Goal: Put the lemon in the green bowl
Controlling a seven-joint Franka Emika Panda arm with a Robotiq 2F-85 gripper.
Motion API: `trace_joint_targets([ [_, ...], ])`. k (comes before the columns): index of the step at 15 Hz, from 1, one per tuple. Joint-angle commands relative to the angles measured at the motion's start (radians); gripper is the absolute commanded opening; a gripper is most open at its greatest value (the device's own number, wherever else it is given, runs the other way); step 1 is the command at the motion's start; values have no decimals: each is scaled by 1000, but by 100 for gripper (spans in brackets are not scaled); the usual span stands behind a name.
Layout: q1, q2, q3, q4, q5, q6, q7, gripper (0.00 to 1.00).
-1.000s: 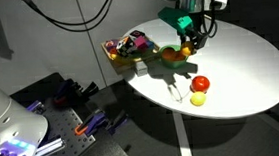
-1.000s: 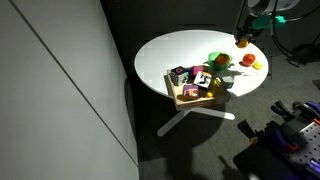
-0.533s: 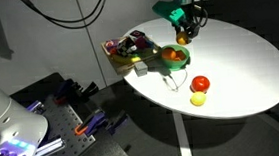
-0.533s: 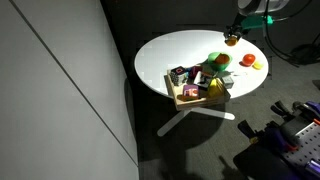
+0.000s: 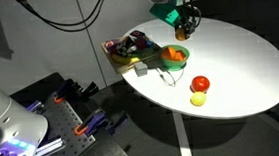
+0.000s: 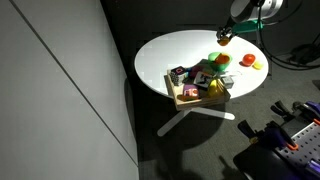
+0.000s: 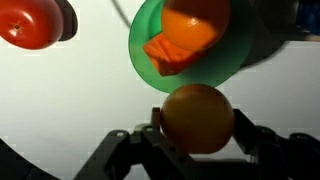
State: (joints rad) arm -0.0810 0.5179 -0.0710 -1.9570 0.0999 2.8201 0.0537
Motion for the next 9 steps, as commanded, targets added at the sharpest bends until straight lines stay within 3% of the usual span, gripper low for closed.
trace_joint_targets([
  [1, 12, 38, -9, 15, -13, 75, 23, 44],
  [9, 15, 69, -2, 0, -8, 139, 14, 44],
])
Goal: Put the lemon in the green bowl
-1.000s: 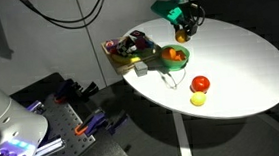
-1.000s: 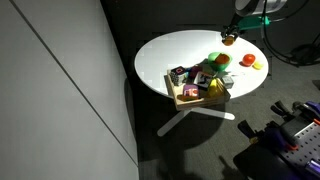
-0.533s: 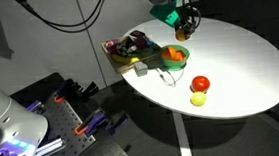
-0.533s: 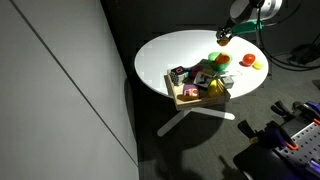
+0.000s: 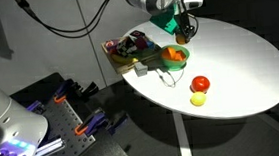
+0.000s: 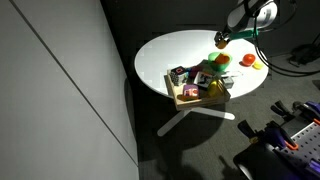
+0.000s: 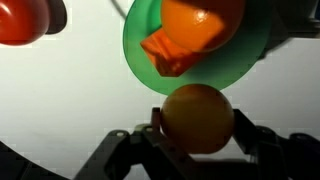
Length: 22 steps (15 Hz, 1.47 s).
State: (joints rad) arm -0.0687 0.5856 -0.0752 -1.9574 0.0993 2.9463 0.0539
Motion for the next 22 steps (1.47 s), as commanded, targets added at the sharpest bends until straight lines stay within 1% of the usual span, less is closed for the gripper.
trace_joint_targets([
  [1, 1, 0, 8, -1, -5, 13, 11, 44],
  [8, -7, -6, 44, -14, 2, 3, 1, 44],
  [21, -5, 16, 44, -29, -3, -3, 0, 44],
  [22, -5, 14, 44, -31, -3, -3, 0, 92],
])
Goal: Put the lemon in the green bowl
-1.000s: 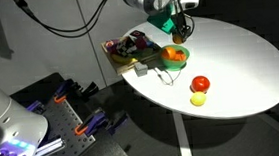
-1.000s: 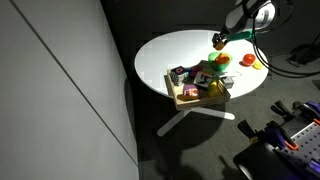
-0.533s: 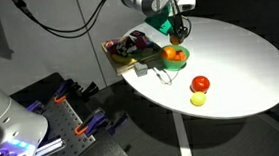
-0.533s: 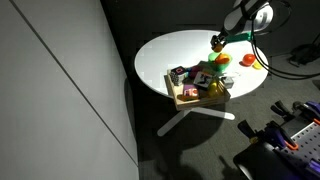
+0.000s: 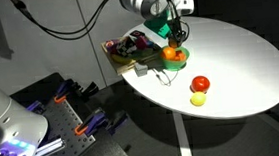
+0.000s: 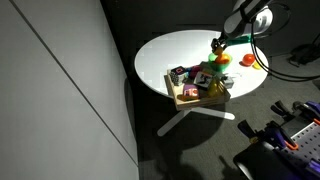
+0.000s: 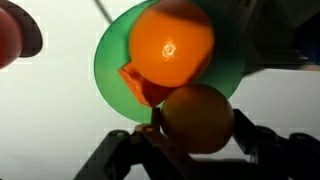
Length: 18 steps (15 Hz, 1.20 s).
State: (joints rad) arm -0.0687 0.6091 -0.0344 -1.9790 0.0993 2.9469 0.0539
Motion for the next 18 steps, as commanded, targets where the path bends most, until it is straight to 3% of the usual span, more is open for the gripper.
trace_joint_targets([
  [1, -5, -10, 3, -11, -3, -4, 0, 93],
  [3, -4, -11, 2, -13, -4, -5, 0, 100],
  [13, -46, -67, 31, -23, 20, -25, -9, 100],
  [18, -59, -143, 36, -33, 15, -150, -27, 100],
])
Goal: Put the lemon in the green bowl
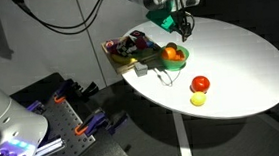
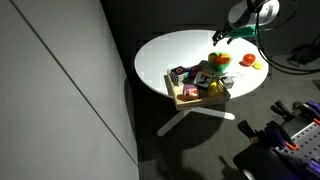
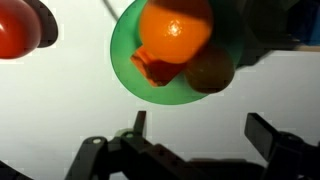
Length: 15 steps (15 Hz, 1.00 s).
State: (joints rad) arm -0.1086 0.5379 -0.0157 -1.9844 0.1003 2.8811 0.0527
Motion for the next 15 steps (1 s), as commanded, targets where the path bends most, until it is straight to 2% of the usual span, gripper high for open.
trace_joint_targets([
  [1, -20, -88, 17, -29, 14, -115, -32, 100],
  [10, 5, -237, -25, -31, -33, -475, -65, 100],
  [15, -1, -311, -32, -30, -46, -624, -115, 100],
])
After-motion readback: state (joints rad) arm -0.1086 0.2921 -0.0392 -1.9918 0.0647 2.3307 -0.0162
